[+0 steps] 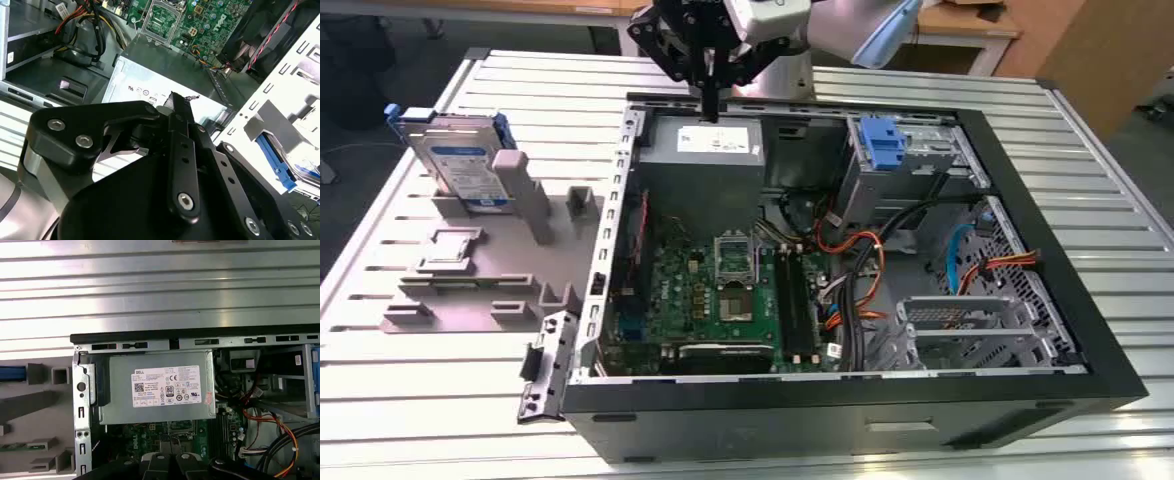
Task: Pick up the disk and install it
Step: 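Reach for the disk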
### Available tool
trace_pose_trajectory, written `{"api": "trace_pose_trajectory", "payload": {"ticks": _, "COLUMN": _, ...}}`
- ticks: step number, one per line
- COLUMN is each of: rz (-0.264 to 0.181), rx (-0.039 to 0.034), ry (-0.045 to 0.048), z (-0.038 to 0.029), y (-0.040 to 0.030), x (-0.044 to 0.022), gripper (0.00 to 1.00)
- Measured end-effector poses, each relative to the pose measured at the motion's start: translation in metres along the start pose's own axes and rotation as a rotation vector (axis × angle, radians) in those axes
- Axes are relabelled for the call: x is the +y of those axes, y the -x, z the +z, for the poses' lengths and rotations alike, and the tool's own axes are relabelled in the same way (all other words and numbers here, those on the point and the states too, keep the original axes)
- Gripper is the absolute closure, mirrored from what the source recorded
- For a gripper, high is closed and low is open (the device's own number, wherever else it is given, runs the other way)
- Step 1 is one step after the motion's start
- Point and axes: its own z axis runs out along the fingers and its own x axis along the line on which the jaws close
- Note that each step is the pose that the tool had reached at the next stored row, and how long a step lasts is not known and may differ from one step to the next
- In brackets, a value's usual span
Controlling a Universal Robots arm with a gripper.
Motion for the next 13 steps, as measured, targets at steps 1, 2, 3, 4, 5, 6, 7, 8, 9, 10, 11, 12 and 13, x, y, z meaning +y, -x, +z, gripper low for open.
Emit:
{"api": "trace_pose_trajectory", "payload": {"ticks": 1, "rz": 0.0, "rx": 0.0, "ry": 0.0, "z": 0.0, "y": 0.0, "x": 0.0, "gripper": 0.9}}
{"api": "trace_pose_trajectory", "payload": {"ticks": 2, "rz": 0.0, "rx": 0.0, "ry": 0.0, "z": 0.0, "y": 0.0, "x": 0.0, "gripper": 0.9}}
{"api": "trace_pose_trajectory", "payload": {"ticks": 3, "rz": 0.0, "rx": 0.0, "ry": 0.0, "z": 0.0, "y": 0.0, "x": 0.0, "gripper": 0.9}}
{"api": "trace_pose_trajectory", "payload": {"ticks": 4, "rz": 0.0, "rx": 0.0, "ry": 0.0, "z": 0.0, "y": 0.0, "x": 0.0, "gripper": 0.9}}
{"api": "trace_pose_trajectory", "payload": {"ticks": 5, "rz": 0.0, "rx": 0.0, "ry": 0.0, "z": 0.0, "y": 0.0, "x": 0.0, "gripper": 0.9}}
{"api": "trace_pose_trajectory", "payload": {"ticks": 6, "rz": 0.0, "rx": 0.0, "ry": -0.0001, "z": 0.0, "y": 0.0, "x": 0.0, "gripper": 0.9}}
{"api": "trace_pose_trajectory", "payload": {"ticks": 7, "rz": 0.0, "rx": 0.0, "ry": 0.0, "z": 0.0, "y": 0.0, "x": 0.0, "gripper": 0.9}}
{"api": "trace_pose_trajectory", "payload": {"ticks": 8, "rz": 0.0, "rx": 0.0, "ry": 0.0, "z": 0.0, "y": 0.0, "x": 0.0, "gripper": 0.9}}
{"api": "trace_pose_trajectory", "payload": {"ticks": 9, "rz": 0.0, "rx": 0.0, "ry": 0.0, "z": 0.0, "y": 0.0, "x": 0.0, "gripper": 0.9}}
{"api": "trace_pose_trajectory", "payload": {"ticks": 10, "rz": 0.0, "rx": 0.0, "ry": 0.0, "z": 0.0, "y": 0.0, "x": 0.0, "gripper": 0.9}}
{"api": "trace_pose_trajectory", "payload": {"ticks": 11, "rz": 0.0, "rx": 0.0, "ry": 0.0, "z": 0.0, "y": 0.0, "x": 0.0, "gripper": 0.9}}
{"api": "trace_pose_trajectory", "payload": {"ticks": 12, "rz": 0.0, "rx": 0.0, "ry": -0.0001, "z": 0.0, "y": 0.0, "x": 0.0, "gripper": 0.9}}
{"api": "trace_pose_trajectory", "payload": {"ticks": 13, "rz": 0.0, "rx": 0.0, "ry": -0.0002, "z": 0.0, "y": -0.0001, "x": 0.0, "gripper": 0.9}}
